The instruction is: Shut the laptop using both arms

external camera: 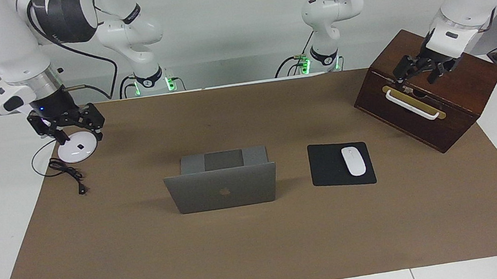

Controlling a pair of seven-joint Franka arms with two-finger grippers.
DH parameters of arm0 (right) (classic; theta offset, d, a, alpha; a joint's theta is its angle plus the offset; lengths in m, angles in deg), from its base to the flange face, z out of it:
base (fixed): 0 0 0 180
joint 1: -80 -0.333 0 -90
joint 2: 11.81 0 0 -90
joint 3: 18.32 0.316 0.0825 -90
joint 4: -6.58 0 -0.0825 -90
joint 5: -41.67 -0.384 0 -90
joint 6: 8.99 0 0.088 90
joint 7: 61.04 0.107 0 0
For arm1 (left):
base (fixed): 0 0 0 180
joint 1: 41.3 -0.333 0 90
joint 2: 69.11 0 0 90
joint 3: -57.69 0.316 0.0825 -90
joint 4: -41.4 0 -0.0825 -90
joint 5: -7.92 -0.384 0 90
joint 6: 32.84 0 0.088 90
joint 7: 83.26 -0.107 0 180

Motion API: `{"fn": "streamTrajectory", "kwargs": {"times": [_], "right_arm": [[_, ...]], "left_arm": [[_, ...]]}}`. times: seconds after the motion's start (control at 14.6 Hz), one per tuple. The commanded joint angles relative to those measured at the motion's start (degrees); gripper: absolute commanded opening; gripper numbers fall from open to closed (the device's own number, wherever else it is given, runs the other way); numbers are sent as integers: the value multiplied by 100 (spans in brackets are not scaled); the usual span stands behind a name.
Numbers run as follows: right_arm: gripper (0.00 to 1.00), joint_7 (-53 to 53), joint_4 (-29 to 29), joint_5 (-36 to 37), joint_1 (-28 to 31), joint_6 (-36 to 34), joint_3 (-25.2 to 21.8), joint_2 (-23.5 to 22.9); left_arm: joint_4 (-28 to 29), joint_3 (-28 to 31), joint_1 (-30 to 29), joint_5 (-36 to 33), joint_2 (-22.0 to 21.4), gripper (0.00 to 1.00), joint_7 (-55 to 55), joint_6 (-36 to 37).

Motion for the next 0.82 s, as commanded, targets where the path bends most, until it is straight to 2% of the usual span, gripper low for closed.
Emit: {"fn": "streamTrajectory", "kwargs": {"times": [0.0, 0.75], "right_arm": [[100, 65, 200, 31, 72, 158, 50, 145], [100, 38, 208, 31, 80, 158, 42, 145]], "left_arm": [[2, 19, 0, -76, -39, 100, -80, -33], [195, 63, 35, 30, -118, 100, 149, -262]]}}
